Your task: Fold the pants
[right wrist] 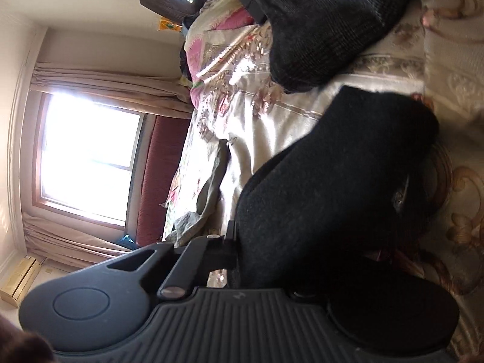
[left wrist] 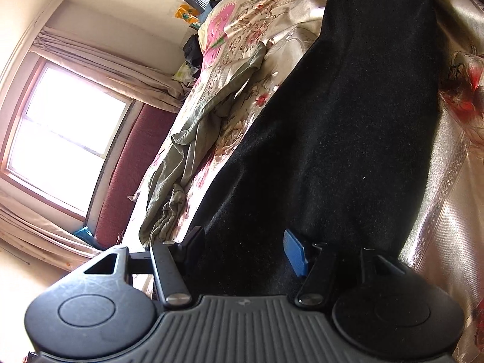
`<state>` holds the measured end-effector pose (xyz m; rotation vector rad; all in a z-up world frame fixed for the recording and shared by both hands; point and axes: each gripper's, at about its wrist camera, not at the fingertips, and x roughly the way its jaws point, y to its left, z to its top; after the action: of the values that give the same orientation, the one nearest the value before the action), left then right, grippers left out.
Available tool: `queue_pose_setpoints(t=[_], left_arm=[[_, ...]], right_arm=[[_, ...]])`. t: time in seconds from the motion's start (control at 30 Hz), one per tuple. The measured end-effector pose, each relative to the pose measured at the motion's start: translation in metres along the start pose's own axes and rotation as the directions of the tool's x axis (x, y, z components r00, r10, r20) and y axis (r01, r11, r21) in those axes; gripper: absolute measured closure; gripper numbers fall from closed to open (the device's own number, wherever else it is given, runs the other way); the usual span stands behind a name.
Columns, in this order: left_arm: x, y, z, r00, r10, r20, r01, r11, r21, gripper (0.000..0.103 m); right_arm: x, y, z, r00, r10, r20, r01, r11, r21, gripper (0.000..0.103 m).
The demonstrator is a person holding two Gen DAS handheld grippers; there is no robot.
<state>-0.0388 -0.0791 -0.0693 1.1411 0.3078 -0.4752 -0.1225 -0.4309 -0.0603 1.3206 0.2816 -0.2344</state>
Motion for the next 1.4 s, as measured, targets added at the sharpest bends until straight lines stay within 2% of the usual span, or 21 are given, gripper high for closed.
queue_pose_setpoints(t=[0.13,0.2,0.27,0.4,0.47,0.53,0.57,0.63,0.67,0.77,0.83,0.87,0.93,0.97,1.03,1.07,1.1,1.2,1.27,1.3,1.4], left_arm=[[-0.012,-0.008,-0.006,0.998,0.025,0.061,-0.026,0.999,0.019,0.034],[-0.016,-0.013,-0.009,0.996,0.024,0.085,-0.026,0.999,0.021,0.034],[-0.018,-0.015,-0.012,0.994,0.042,0.096,-0.043,0.999,0.009,0.034],[-0.019,0.000,-0.019,0.996,0.022,0.086,-0.012,0.994,-0.109,0.030],[-0.022,0.007,-0.027,0.997,0.025,0.078,-0.013,0.987,-0.158,0.025],[-0.026,0.013,-0.038,0.997,0.037,0.069,-0.023,0.981,-0.195,0.023],[-0.028,0.016,-0.043,0.997,0.040,0.063,-0.026,0.977,-0.212,0.023],[-0.031,0.023,-0.055,0.998,0.049,0.048,-0.035,0.967,-0.253,0.022],[-0.033,0.026,-0.061,0.998,0.055,0.039,-0.042,0.961,-0.273,0.022],[-0.031,0.038,-0.078,0.998,0.068,0.005,-0.062,0.938,-0.340,0.017],[-0.027,0.047,-0.088,0.998,0.057,-0.020,-0.060,0.920,-0.388,0.017],[-0.025,0.051,-0.092,0.998,0.050,-0.026,-0.056,0.909,-0.413,0.017],[-0.021,0.058,-0.096,0.999,0.031,-0.031,-0.042,0.888,-0.458,0.017],[-0.019,0.062,-0.098,0.999,0.022,-0.030,-0.034,0.878,-0.477,0.017],[-0.016,0.066,-0.102,0.999,0.008,-0.031,-0.023,0.863,-0.505,0.017],[-0.015,0.068,-0.103,0.999,0.004,-0.034,-0.021,0.858,-0.513,0.017],[-0.014,0.069,-0.105,0.999,0.004,-0.036,-0.023,0.854,-0.519,0.017],[-0.014,0.071,-0.103,0.999,0.006,-0.038,-0.025,0.843,-0.537,0.017],[-0.012,0.075,-0.106,0.999,0.019,-0.036,-0.036,0.839,-0.542,0.017],[-0.013,0.076,-0.107,0.999,0.028,-0.036,-0.043,0.837,-0.545,0.017],[-0.011,0.084,-0.112,0.998,0.043,-0.036,-0.056,0.816,-0.576,0.017]], right_arm=[[-0.004,0.044,-0.006,0.999,-0.037,0.008,0.038,0.990,-0.137,0.095],[-0.002,0.067,-0.015,0.999,-0.049,-0.001,0.047,0.975,-0.217,0.095],[0.004,0.095,-0.031,0.997,-0.078,-0.013,0.070,0.943,-0.325,0.095],[0.028,0.146,-0.080,0.986,-0.150,-0.068,0.088,0.830,-0.551,0.095],[0.046,0.170,-0.116,0.979,-0.177,-0.105,0.065,0.749,-0.660,0.095],[0.066,0.188,-0.156,0.970,-0.214,-0.111,0.051,0.634,-0.772,0.095],[0.076,0.194,-0.178,0.965,-0.240,-0.104,0.049,0.556,-0.830,0.095],[0.098,0.198,-0.228,0.951,-0.301,-0.073,0.043,0.361,-0.932,0.095],[0.106,0.196,-0.251,0.941,-0.330,-0.069,0.029,0.283,-0.959,0.095],[0.119,0.182,-0.305,0.914,-0.393,-0.099,-0.059,0.112,-0.992,0.094],[0.117,0.174,-0.335,0.907,-0.415,-0.069,-0.089,-0.028,-0.996,0.090],[0.116,0.170,-0.348,0.907,-0.420,-0.043,-0.100,-0.115,-0.988,0.085],[0.110,0.167,-0.364,0.910,-0.413,-0.019,-0.120,-0.220,-0.968,0.078],[0.110,0.167,-0.367,0.909,-0.416,-0.011,-0.123,-0.244,-0.962,0.080],[0.113,0.170,-0.368,0.904,-0.427,-0.014,-0.127,-0.237,-0.963,0.085],[0.116,0.173,-0.367,0.900,-0.435,-0.019,-0.126,-0.220,-0.967,0.093],[0.118,0.176,-0.366,0.897,-0.441,-0.030,-0.125,-0.187,-0.974,0.097],[0.123,0.188,-0.364,0.890,-0.452,-0.063,-0.119,-0.095,-0.988,0.096],[0.124,0.199,-0.362,0.884,-0.454,-0.114,-0.130,-0.004,-0.992,0.096],[0.125,0.205,-0.361,0.878,-0.454,-0.148,-0.137,0.057,-0.989,0.096],[0.135,0.229,-0.355,0.866,-0.431,-0.253,-0.139,0.279,-0.950,0.096]])
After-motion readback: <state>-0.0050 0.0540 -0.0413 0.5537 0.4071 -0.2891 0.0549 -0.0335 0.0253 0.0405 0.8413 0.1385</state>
